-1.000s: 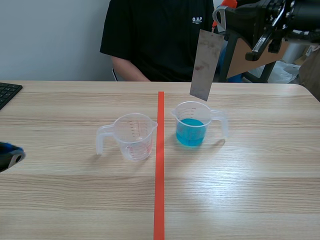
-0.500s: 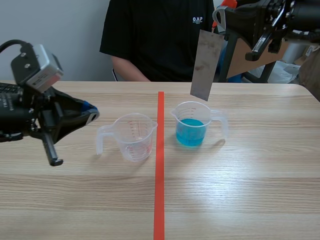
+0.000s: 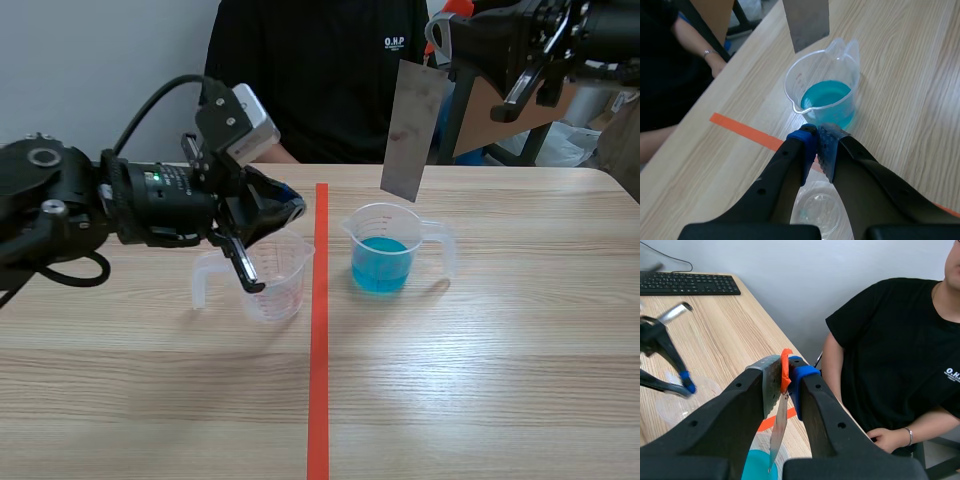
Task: Do the redox reaction experiment.
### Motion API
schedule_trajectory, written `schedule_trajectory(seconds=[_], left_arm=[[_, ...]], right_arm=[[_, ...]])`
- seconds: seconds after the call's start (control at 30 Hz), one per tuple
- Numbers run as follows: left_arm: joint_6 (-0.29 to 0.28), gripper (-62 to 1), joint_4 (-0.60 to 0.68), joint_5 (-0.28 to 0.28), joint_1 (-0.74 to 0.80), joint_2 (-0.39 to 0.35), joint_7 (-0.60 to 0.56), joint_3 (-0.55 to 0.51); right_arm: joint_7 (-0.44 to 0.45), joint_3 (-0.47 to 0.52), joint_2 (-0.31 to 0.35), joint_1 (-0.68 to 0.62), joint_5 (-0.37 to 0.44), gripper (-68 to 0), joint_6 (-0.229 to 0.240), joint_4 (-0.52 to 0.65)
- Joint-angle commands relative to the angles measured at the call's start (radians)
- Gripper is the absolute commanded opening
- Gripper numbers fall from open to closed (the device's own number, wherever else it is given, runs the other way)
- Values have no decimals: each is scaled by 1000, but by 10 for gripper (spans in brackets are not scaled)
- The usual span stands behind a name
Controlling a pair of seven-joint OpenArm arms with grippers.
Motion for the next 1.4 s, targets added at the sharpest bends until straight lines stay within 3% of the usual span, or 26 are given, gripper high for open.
schedule_trajectory(seconds=[0.0,0.3,0.53,0.63,1.07,1.37], left_arm=[[5,-569,-23,-8,-40,25,-13,-6],[10,-569,-243,23,-180,171,-64,54],[9,-569,-339,28,-227,249,-74,66],[14,-569,-370,66,-234,274,-95,66],[82,-569,-420,103,-235,326,-108,66],[89,-569,-442,115,-235,345,-108,66]], right_arm=[[14,1,13,11,18,-662,6,20],[14,1,13,11,18,-662,6,20],[14,1,13,11,18,-662,6,20],[14,1,13,11,18,-662,6,20],[14,1,13,11,18,-662,6,20],[14,1,13,11,18,-662,6,20]])
